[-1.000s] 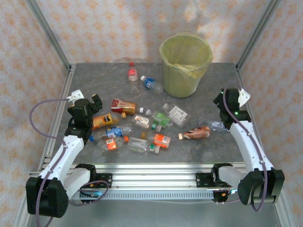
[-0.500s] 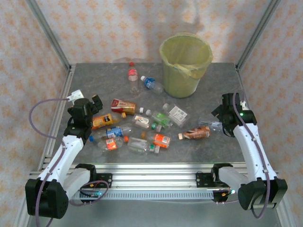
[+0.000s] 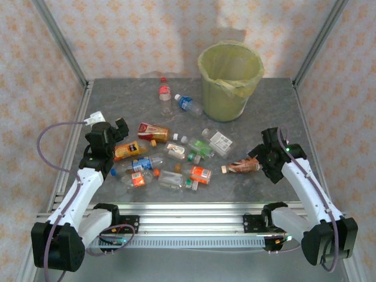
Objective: Put the plastic bottles in the bin
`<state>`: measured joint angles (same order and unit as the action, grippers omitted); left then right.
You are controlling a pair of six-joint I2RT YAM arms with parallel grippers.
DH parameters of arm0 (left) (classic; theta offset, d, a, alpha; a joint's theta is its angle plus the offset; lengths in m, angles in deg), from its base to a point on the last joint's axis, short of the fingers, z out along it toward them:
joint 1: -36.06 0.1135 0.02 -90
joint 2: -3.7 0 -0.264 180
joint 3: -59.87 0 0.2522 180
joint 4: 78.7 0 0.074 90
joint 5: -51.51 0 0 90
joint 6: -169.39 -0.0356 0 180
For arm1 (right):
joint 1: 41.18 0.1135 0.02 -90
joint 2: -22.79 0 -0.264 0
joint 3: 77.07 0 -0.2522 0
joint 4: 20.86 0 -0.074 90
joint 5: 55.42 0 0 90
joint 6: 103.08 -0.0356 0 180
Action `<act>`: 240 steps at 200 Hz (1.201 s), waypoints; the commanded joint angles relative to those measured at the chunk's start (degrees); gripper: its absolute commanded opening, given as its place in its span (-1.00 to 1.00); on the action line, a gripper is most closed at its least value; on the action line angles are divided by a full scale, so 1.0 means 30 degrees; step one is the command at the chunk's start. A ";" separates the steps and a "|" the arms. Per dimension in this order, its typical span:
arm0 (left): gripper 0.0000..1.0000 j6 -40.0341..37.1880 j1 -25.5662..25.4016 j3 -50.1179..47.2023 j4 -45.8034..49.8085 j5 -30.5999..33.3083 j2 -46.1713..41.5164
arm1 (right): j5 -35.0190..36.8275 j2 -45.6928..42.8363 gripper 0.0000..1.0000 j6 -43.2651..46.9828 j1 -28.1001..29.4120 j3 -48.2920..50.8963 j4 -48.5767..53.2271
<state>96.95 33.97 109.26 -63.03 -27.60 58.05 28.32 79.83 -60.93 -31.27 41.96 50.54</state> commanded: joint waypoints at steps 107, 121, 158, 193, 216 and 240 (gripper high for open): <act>1.00 0.0093 0.0169 0.0631 0.0073 -0.0233 -0.0420 | -0.0250 0.2512 0.98 -0.2394 0.2908 0.1579 -0.3698; 1.00 0.0093 0.0169 0.0601 0.0066 -0.0233 -0.0377 | -0.0177 0.3035 0.98 -0.2587 0.3208 0.1532 -0.4538; 1.00 0.0094 0.0176 0.0543 0.0096 -0.0255 -0.0420 | 0.0652 0.4957 0.98 -0.2796 0.3592 0.1114 -0.5196; 1.00 0.0038 0.0190 0.0513 0.0160 -0.0204 -0.0539 | 0.0506 0.6315 0.99 -0.3003 0.3618 0.1230 -0.6089; 1.00 -0.0023 0.0168 0.0532 0.0210 -0.0175 -0.0626 | 0.0730 0.6974 0.99 -0.3003 0.3652 0.1259 -0.6597; 1.00 -0.0140 0.0183 0.0616 0.0236 -0.0289 -0.0630 | 0.0828 0.7796 1.00 -0.3102 0.3661 0.1456 -0.7264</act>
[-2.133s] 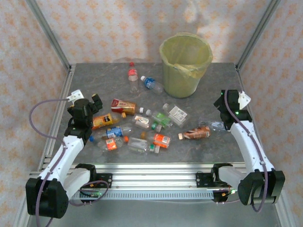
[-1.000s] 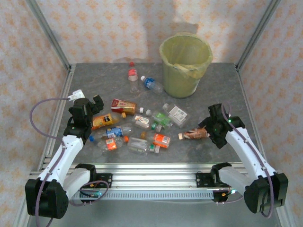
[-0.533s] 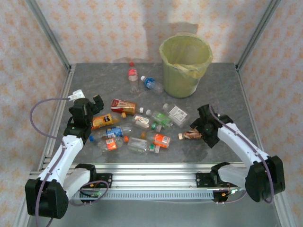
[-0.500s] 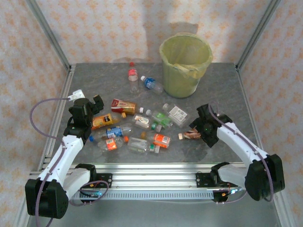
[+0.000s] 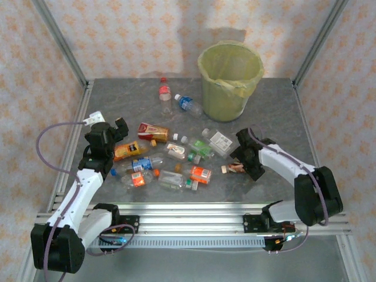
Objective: Put the plastic bottles in the bin
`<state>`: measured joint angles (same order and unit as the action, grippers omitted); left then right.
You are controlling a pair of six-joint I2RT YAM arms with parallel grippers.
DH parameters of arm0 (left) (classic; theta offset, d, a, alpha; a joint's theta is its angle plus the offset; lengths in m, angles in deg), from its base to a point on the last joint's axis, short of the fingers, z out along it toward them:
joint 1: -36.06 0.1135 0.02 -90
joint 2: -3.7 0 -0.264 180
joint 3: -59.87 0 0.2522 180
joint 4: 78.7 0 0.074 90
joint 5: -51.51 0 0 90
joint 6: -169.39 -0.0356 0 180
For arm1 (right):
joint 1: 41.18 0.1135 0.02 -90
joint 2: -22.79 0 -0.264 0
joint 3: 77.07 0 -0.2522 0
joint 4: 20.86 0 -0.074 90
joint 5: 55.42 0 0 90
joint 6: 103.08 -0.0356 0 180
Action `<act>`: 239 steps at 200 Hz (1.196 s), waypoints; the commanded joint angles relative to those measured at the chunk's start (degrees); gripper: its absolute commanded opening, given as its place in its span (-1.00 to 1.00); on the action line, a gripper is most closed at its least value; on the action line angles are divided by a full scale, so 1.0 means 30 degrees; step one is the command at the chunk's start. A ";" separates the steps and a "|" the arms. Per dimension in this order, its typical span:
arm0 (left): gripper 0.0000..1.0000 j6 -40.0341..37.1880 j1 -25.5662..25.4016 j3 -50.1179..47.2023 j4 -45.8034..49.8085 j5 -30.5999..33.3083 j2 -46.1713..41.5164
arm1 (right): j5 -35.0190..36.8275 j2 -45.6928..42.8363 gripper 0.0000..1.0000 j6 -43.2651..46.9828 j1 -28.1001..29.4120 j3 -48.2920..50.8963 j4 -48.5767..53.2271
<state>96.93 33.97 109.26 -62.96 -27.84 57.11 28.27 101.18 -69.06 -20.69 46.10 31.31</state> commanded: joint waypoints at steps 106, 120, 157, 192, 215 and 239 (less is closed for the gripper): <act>1.00 -0.0163 0.0170 0.0718 0.0164 -0.0440 -0.0228 | 0.1828 0.1019 0.37 -0.0323 0.0124 0.0360 -0.0296; 1.00 -0.0134 0.0171 0.0718 0.0155 -0.0527 -0.0224 | 0.1954 0.0760 0.25 -0.0275 0.0137 0.0352 -0.0088; 1.00 -0.0222 0.0169 0.0776 0.0198 -0.0652 -0.0153 | 0.2252 -0.0015 0.02 0.0243 0.0113 -0.0322 0.0702; 1.00 -0.0188 0.0190 0.0776 0.0194 -0.0754 -0.0180 | 0.2453 -0.1064 -0.18 0.1011 0.0114 -0.1346 0.1662; 1.00 -0.0180 0.0169 0.0777 0.0162 -0.0714 -0.0144 | 0.2596 -0.1727 -0.24 0.1666 0.0118 -0.2204 0.2317; 1.00 -0.0222 0.0183 0.0834 0.0140 -0.0732 -0.0023 | 0.2655 -0.2124 -0.28 0.2810 0.0144 -0.3497 0.3160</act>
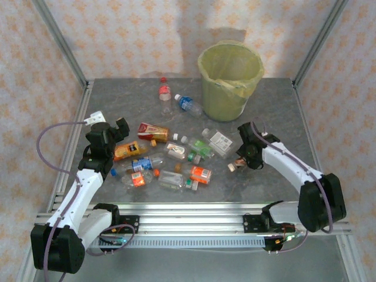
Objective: Put the plastic bottles in the bin
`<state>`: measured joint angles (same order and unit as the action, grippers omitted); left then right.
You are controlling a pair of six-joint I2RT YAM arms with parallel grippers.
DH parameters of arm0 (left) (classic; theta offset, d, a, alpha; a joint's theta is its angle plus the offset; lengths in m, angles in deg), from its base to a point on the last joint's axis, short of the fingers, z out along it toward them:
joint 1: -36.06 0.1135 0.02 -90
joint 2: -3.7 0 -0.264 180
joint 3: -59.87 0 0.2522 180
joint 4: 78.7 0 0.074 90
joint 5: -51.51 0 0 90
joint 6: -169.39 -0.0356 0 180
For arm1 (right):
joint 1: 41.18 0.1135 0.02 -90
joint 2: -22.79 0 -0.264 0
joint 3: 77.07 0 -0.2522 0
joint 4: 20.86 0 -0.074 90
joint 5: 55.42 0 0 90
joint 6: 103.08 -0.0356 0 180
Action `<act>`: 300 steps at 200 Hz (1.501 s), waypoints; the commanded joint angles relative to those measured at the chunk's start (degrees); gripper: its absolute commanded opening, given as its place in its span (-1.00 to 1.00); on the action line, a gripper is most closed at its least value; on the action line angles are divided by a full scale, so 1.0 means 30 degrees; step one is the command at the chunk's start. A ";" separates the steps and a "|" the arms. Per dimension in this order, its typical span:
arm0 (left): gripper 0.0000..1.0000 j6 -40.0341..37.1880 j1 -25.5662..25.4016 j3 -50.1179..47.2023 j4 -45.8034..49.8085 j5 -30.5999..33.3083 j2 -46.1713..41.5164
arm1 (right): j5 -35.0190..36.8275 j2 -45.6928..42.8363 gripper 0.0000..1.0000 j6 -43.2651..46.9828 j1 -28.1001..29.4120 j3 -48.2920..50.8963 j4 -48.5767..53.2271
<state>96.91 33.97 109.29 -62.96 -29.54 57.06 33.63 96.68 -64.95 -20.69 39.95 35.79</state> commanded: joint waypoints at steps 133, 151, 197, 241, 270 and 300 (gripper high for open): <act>1.00 0.0159 0.0168 0.1266 0.0663 -0.0623 -0.0107 | 0.1459 0.3269 -0.38 0.8660 0.0135 -1.7326 0.3154; 1.00 0.0240 0.0168 0.1319 0.0762 -0.0721 -0.0176 | 0.1671 0.4541 -0.38 0.9508 0.0135 -1.9991 0.2962; 1.00 0.0706 0.0169 0.1326 0.0722 -0.1304 -0.0246 | 0.1985 0.8440 -0.36 1.1888 0.0133 -2.6530 0.2701; 1.00 0.1051 0.0170 0.1440 0.0718 -0.1722 -0.0313 | 0.2862 1.3522 -0.36 1.3669 0.0139 -3.3401 0.3431; 1.00 0.1074 0.0168 0.1531 0.0806 -0.1899 -0.0356 | 0.3907 1.5890 -0.34 1.4909 0.0125 -3.5275 0.2639; 1.00 0.1045 0.0183 0.1648 0.0886 -0.2060 -0.0311 | 0.4457 1.7238 -0.31 1.6313 0.0057 -3.5347 0.0948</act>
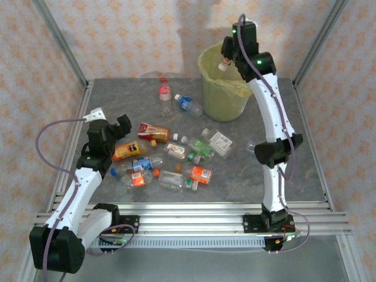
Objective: Put the plastic bottles in the bin
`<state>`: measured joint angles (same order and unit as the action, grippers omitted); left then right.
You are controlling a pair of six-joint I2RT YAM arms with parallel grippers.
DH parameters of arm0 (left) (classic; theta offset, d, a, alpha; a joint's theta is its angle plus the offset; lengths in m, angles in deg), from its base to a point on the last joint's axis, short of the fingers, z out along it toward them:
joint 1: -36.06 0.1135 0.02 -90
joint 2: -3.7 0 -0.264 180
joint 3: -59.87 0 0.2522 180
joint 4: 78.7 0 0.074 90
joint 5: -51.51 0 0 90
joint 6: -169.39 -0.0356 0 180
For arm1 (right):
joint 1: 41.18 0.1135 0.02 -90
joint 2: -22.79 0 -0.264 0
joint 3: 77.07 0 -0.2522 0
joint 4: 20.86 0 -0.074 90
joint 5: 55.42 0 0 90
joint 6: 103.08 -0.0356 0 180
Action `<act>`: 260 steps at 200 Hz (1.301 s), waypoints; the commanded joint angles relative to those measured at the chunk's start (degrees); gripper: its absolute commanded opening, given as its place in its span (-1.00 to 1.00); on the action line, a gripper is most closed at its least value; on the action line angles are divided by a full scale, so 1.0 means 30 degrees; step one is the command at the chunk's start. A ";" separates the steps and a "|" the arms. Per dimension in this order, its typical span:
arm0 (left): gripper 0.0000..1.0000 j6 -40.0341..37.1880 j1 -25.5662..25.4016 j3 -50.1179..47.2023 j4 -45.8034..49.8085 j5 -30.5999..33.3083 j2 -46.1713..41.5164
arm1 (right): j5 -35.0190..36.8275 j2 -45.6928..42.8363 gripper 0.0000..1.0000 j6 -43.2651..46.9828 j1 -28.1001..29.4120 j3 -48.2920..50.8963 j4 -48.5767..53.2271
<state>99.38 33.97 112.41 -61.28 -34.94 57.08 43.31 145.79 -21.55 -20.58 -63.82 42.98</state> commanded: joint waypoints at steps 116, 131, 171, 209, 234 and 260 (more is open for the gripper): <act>1.00 0.0486 0.0169 0.1044 0.0559 -0.0479 0.0324 | -0.0399 0.5029 -0.25 0.3534 -0.1883 -0.1153 0.1147; 1.00 0.0486 0.0168 0.1075 0.0589 -0.0510 0.0397 | -0.0643 0.5367 -0.25 0.3951 -0.2116 -0.1155 0.1996; 1.00 0.0646 0.0172 0.1112 0.0516 -0.0503 0.0573 | -0.1036 0.5611 -0.25 0.4606 -0.2184 -0.1145 0.4398; 1.00 0.0885 0.0169 0.1160 0.0596 -0.0744 0.0604 | -0.1175 0.5443 -0.25 0.4221 -0.2180 -0.1123 0.6571; 1.00 0.0938 0.0168 0.1165 0.0655 -0.0745 0.0517 | -0.1242 0.5277 -0.25 0.3781 -0.2179 -0.1123 0.7904; 1.00 0.0983 0.0168 0.1178 0.0713 -0.0657 0.0457 | -0.1182 0.4903 -0.25 0.3323 -0.2179 -0.1061 0.8909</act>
<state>101.28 33.97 114.05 -61.21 -36.67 58.72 39.25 162.71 -9.87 -27.09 -65.46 62.81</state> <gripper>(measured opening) 0.999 0.515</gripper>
